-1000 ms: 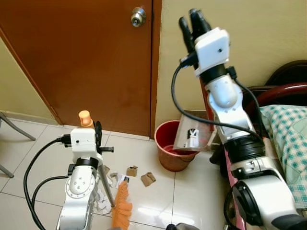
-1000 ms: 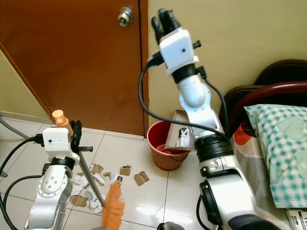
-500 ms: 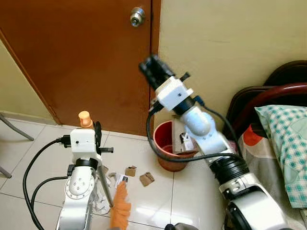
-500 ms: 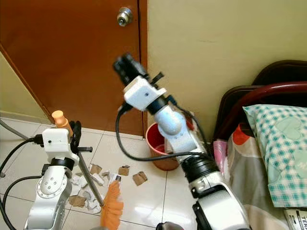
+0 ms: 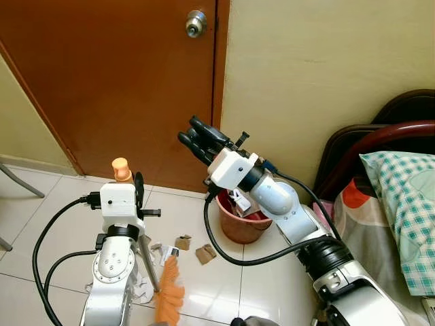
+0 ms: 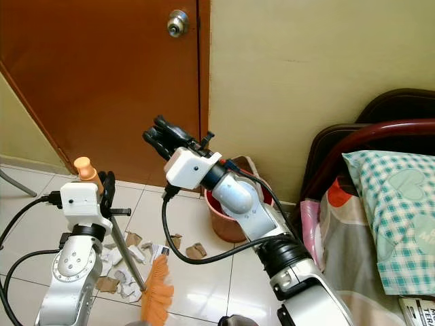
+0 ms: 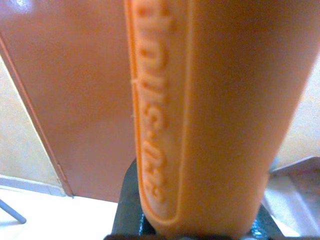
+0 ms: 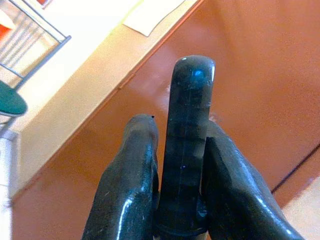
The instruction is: Sweep floor
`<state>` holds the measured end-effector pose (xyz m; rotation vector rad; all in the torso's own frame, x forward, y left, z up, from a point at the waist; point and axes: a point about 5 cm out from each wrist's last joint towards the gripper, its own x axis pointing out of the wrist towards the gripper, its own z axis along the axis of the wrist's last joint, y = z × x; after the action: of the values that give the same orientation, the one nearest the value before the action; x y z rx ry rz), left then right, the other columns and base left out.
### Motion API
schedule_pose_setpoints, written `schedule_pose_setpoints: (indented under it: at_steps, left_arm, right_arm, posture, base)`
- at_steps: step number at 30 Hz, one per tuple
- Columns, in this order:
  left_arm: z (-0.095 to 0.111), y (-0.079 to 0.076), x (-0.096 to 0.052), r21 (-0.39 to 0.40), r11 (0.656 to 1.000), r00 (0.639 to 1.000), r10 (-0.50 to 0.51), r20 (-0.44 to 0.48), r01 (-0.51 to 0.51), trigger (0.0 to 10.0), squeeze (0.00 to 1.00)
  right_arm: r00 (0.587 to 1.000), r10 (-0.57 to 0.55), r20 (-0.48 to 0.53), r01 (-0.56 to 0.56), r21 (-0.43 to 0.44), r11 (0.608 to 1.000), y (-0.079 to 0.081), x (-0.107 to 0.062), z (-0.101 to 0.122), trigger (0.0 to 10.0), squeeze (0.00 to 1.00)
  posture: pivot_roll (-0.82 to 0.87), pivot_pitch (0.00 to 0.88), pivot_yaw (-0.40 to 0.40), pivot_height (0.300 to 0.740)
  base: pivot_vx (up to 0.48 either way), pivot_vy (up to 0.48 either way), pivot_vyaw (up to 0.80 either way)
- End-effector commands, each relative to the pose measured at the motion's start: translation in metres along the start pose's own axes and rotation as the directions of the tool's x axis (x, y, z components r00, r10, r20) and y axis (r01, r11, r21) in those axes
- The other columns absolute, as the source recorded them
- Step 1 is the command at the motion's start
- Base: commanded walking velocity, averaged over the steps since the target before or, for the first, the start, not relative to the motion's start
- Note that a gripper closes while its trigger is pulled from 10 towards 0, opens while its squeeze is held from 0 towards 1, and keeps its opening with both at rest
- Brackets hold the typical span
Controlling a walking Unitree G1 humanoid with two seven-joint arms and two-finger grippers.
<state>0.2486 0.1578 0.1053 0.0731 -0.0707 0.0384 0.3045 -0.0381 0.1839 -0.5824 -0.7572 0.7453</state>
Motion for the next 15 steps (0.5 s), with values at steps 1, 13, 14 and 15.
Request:
schedule_pose_setpoints:
  at_steps: [1, 13, 14, 15]
  left_arm:
    - [-0.003, -0.003, 0.0, -0.018, 1.0, 1.0, -0.002, -0.014, 0.002, 10.0, 0.0]
    - [-0.001, -0.001, 0.004, -0.01, 1.0, 1.0, -0.006, -0.004, 0.006, 10.0, 0.0]
    - [-0.001, -0.001, 0.004, -0.01, 1.0, 1.0, -0.008, -0.002, 0.008, 10.0, 0.0]
    - [0.0, -0.002, 0.005, -0.01, 1.0, 1.0, -0.01, 0.001, 0.01, 10.0, 0.0]
  right_arm:
    - [0.995, -0.029, 0.093, 0.037, -0.088, 0.995, -0.014, 0.009, 0.015, 10.0, 0.0]
    - [0.921, -0.349, 0.174, 0.354, 0.001, 0.935, -0.08, 0.032, 0.043, 10.0, 0.0]
    - [0.909, -0.377, 0.177, 0.378, 0.029, 0.925, -0.087, 0.034, 0.047, 10.0, 0.0]
    - [0.888, -0.419, 0.187, 0.413, 0.072, 0.908, -0.1, 0.039, 0.054, 10.0, 0.0]
  posture:
    - [0.01, 0.024, -0.047, 0.74]
    - [0.01, 0.01, -0.033, 0.74]
    - [0.01, 0.008, -0.031, 0.74]
    - [0.01, 0.001, -0.029, 0.74]
  base:
    - [0.0, 0.0, 0.0]
    - [0.0, 0.0, 0.0]
    - [0.0, 0.0, 0.0]
    - [0.0, 0.0, 0.0]
